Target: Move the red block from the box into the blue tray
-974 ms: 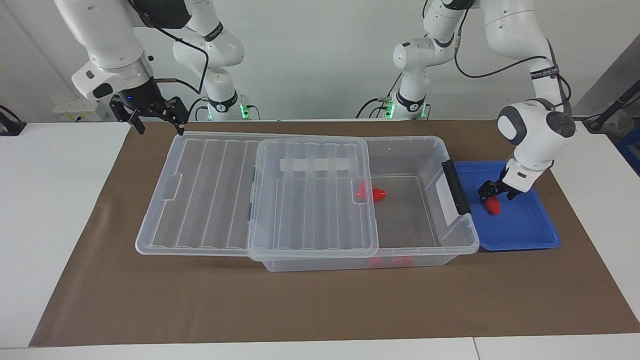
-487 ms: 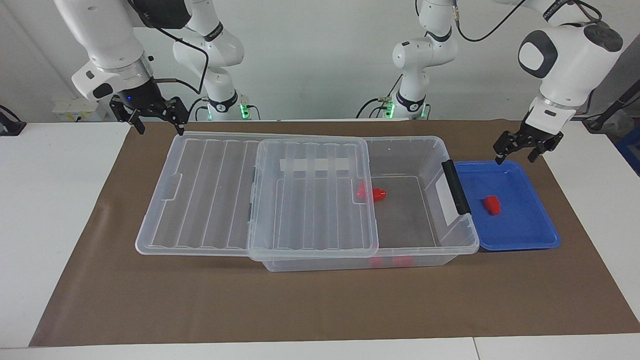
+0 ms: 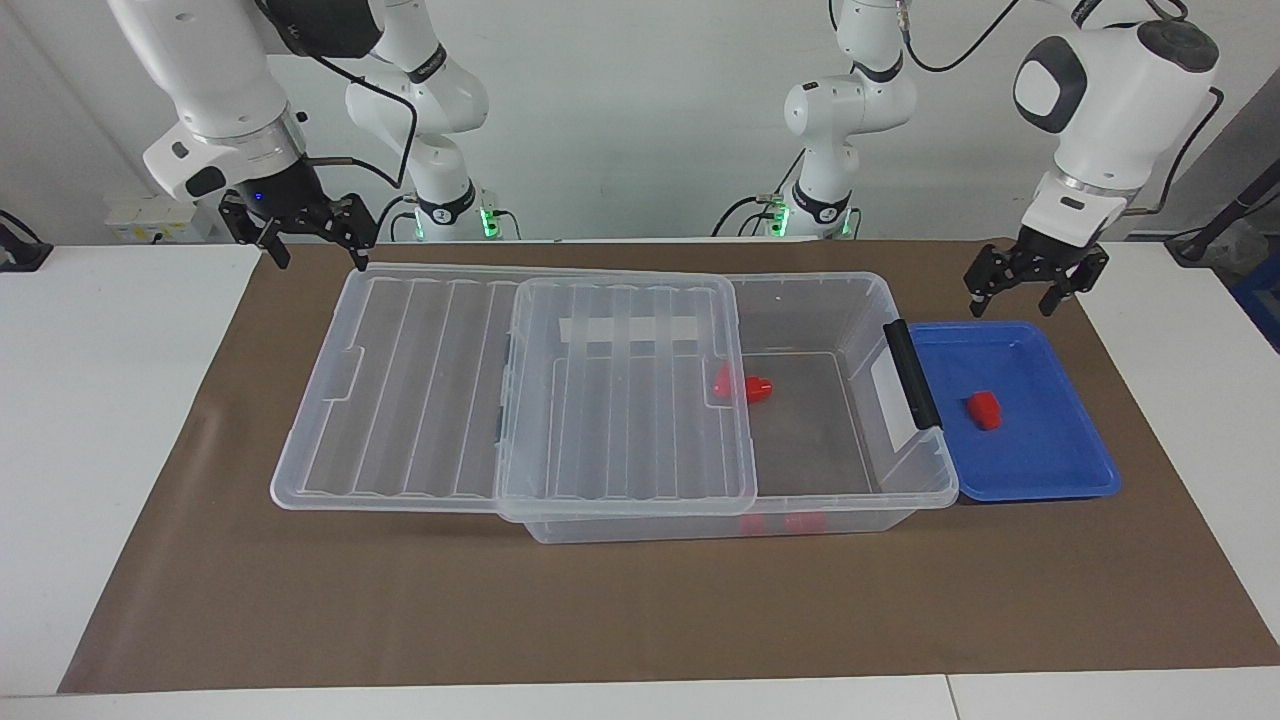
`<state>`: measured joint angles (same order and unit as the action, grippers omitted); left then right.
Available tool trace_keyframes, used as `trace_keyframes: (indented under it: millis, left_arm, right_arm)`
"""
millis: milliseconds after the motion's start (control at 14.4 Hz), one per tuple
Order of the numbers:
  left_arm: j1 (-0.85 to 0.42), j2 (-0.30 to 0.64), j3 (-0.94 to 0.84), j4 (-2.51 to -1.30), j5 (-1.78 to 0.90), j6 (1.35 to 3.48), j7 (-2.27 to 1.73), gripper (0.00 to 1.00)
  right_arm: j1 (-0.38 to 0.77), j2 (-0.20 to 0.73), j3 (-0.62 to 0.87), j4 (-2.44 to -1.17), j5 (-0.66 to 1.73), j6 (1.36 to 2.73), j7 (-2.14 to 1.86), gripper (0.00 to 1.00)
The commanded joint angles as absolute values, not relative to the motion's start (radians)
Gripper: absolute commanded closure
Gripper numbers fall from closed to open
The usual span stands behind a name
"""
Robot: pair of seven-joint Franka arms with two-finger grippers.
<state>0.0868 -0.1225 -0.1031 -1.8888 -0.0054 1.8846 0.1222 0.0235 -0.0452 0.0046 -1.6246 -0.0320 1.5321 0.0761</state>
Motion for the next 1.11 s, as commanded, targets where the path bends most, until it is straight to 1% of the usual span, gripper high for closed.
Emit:
trace_keyframes:
  millis: [0, 70, 139, 209, 348, 417, 695, 765, 1043]
  left_arm:
    - [0.069, -0.164, -0.141, -1.873, -0.017, 1.806, 0.115, 0.00]
    - [0.069, -0.164, -0.147, -1.862, -0.017, 1.780, 0.114, 0.00]
    - [0.071, -0.161, -0.153, -1.827, -0.018, 1.740, 0.109, 0.00]
    - [0.074, -0.146, -0.152, -1.760, -0.018, 1.668, 0.109, 0.00]
    - [0.078, -0.086, -0.149, -1.621, -0.006, 1.545, 0.109, 0.00]
    - [0.084, -0.080, -0.150, -1.588, -0.005, 1.519, 0.109, 0.00]
    - [0.091, -0.093, -0.130, -1.589, -0.005, 1.453, 0.118, 0.00]
    - [0.083, -0.097, -0.135, -1.603, -0.005, 1.460, 0.115, 0.00]
    - [0.046, -0.092, -0.181, -1.594, -0.003, 1.480, 0.112, 0.00]
  right_arm:
    - [0.026, -0.074, -0.002, -1.660, -0.029, 1.554, 0.095, 0.00]
    - [0.025, -0.075, -0.002, -1.661, -0.029, 1.554, 0.095, 0.00]
    - [0.025, -0.075, -0.002, -1.661, -0.029, 1.554, 0.095, 0.00]
    - [0.025, -0.074, -0.002, -1.661, -0.029, 1.554, 0.095, 0.00]
    - [0.025, -0.075, -0.002, -1.661, -0.029, 1.554, 0.095, 0.00]
    - [0.025, -0.075, -0.002, -1.661, -0.029, 1.554, 0.095, 0.00]
    - [0.025, -0.074, -0.002, -1.661, -0.029, 1.554, 0.095, 0.00]
    - [0.025, -0.075, -0.002, -1.661, -0.029, 1.554, 0.095, 0.00]
    - [0.025, -0.075, -0.002, -1.661, -0.029, 1.554, 0.095, 0.00]
